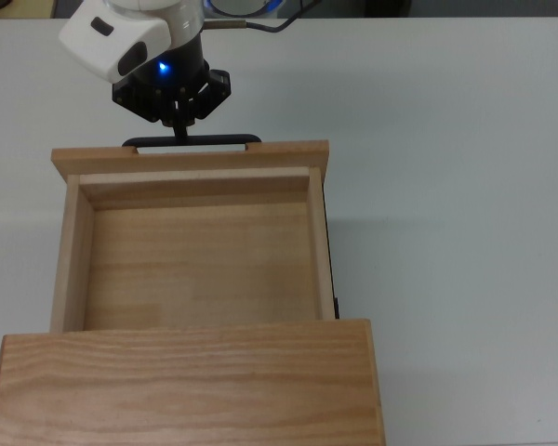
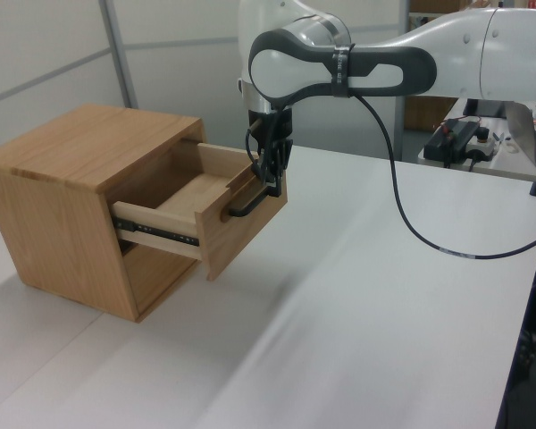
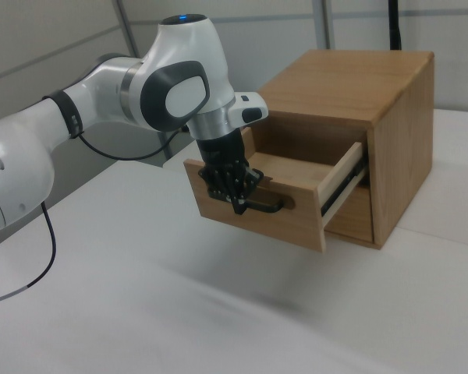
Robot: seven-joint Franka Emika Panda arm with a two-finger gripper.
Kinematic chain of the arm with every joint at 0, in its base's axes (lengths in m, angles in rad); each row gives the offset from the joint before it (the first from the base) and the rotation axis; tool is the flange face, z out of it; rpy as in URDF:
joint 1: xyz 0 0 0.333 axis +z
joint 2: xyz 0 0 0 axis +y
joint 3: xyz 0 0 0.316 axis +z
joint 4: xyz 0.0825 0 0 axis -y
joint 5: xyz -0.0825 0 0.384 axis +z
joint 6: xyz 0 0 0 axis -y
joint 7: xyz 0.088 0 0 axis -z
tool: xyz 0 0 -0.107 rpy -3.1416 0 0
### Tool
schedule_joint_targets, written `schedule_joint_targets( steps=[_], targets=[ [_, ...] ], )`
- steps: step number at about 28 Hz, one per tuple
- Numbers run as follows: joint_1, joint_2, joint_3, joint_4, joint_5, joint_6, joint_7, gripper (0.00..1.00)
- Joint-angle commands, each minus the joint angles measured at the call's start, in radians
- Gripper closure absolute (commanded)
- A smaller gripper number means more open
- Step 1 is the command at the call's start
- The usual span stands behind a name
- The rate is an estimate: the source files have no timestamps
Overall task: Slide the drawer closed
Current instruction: 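Push the drawer front with the gripper into the cabinet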
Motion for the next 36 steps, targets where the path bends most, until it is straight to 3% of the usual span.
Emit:
schedule_joint_targets(
  steps=[1, 9, 30, 36],
  targets=[
    [0.0, 0.011, 0.002, -0.008, 0.017, 0.064, -0.02, 1.0],
    [0.008, 0.072, 0.002, -0.008, 0.018, 0.282, -0.02, 1.0],
    [0.037, 0.265, 0.003, -0.034, 0.01, 1.093, -0.043, 1.0],
    [0.037, 0.273, 0.003, -0.039, 0.012, 1.136, -0.048, 1.0]
  ],
)
